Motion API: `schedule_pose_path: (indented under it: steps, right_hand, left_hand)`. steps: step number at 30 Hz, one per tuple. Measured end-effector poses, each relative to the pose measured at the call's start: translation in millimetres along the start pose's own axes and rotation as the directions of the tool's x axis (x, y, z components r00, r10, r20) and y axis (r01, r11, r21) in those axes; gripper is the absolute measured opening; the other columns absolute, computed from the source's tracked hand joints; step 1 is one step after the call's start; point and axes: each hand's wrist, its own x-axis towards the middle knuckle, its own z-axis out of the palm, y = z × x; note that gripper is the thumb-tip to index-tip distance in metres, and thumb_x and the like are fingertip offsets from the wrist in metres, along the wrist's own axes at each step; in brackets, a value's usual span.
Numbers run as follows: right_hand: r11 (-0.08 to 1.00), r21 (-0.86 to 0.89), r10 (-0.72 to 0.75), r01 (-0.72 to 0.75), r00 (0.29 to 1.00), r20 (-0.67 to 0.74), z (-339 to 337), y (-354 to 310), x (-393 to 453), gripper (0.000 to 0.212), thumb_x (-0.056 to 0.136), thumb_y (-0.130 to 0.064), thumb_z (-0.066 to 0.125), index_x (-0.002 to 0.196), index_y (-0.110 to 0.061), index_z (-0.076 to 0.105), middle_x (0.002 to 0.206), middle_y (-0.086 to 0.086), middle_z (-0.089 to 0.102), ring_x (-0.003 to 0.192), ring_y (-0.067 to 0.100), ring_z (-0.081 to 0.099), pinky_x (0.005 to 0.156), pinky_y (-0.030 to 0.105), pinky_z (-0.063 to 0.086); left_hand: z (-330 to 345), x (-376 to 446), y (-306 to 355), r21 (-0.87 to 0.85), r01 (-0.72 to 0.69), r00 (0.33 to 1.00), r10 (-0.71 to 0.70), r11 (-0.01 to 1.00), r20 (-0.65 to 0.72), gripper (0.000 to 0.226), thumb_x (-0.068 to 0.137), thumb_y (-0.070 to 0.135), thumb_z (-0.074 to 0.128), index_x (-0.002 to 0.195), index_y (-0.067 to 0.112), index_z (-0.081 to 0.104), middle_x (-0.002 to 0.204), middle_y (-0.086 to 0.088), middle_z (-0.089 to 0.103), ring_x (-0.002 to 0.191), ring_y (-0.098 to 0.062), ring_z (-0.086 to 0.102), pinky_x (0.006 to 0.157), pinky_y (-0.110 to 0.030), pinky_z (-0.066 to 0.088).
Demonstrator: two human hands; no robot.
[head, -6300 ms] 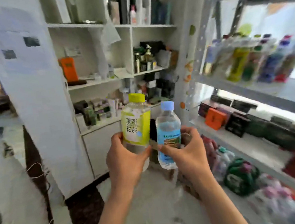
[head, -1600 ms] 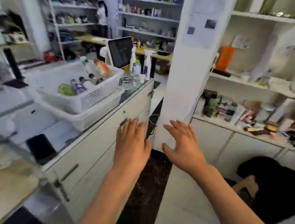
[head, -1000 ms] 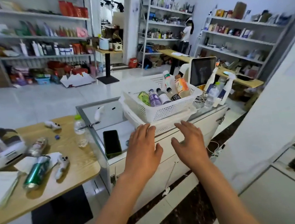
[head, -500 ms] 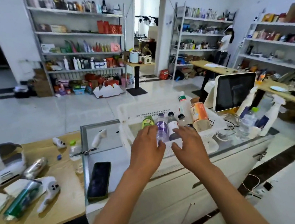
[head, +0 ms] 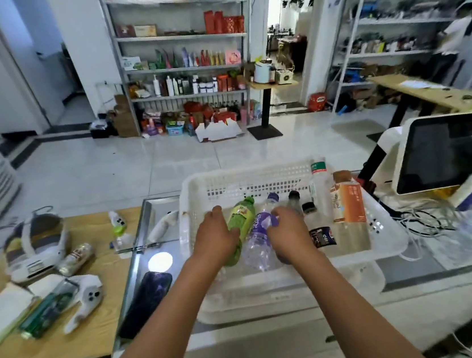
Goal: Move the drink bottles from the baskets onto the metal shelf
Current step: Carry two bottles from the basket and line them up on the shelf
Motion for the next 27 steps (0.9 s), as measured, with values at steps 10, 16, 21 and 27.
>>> schedule_pose_path:
  steps: [10, 16, 21, 27]
  right_hand:
    - [0.982, -0.109, 0.169, -0.154, 0.974, 0.149, 16.8, -8.7, 39.3, 0.015, 0.091, -0.021, 0.06, 0.096, -0.008, 0.056, 0.098, 0.012, 0.062, 0.095, 0.031, 0.064, 0.077, 0.038, 0.057]
    - [0.929, -0.364, 0.168, -0.072, 0.956, 0.242, 29.2, -13.6, 61.7, 0.017, 0.082, -0.026, 0.063, 0.093, -0.014, 0.069, 0.091, 0.007, 0.069, 0.081, 0.023, 0.066, 0.055, 0.024, 0.043]
    - [0.861, -0.507, 0.13, 0.031, 0.951, 0.279, 38.0, -16.1, 63.7, 0.023, 0.084, -0.035, 0.057, 0.099, -0.019, 0.065, 0.094, 0.005, 0.064, 0.084, 0.026, 0.061, 0.067, 0.028, 0.045]
    - [0.951, -0.299, 0.2, -0.074, 0.886, 0.418, 24.7, -19.8, 59.8, 0.028, 0.085, -0.026, 0.062, 0.11, -0.013, 0.065, 0.112, 0.016, 0.065, 0.099, 0.035, 0.064, 0.08, 0.048, 0.06]
  left_hand:
    - [3.1, 42.2, 2.0, 0.184, 0.149, 0.868, -0.217, 0.972, 0.447, 0.038, 0.095, 0.033, 0.057, 0.118, 0.003, 0.051, 0.104, -0.011, 0.058, 0.094, -0.027, 0.058, 0.072, -0.03, 0.043]
    - [6.2, 54.8, 10.8, 0.283, 0.111, 0.865, -0.233, 0.953, 0.444, 0.057, 0.069, 0.038, 0.082, 0.114, 0.012, 0.059, 0.101, -0.006, 0.062, 0.089, -0.022, 0.061, 0.074, -0.031, 0.053]
    - [6.3, 63.5, 12.3, 0.25, 0.148, 0.776, -0.27, 0.957, 0.571, 0.04, 0.088, 0.031, 0.065, 0.118, 0.007, 0.058, 0.097, -0.009, 0.059, 0.082, -0.023, 0.059, 0.068, -0.031, 0.051]
    - [9.9, 68.0, 1.8, 0.145, 0.262, 0.792, -0.298, 0.954, 0.533, 0.05, 0.074, 0.031, 0.082, 0.104, 0.01, 0.048, 0.105, -0.01, 0.061, 0.094, -0.026, 0.063, 0.074, -0.034, 0.056]
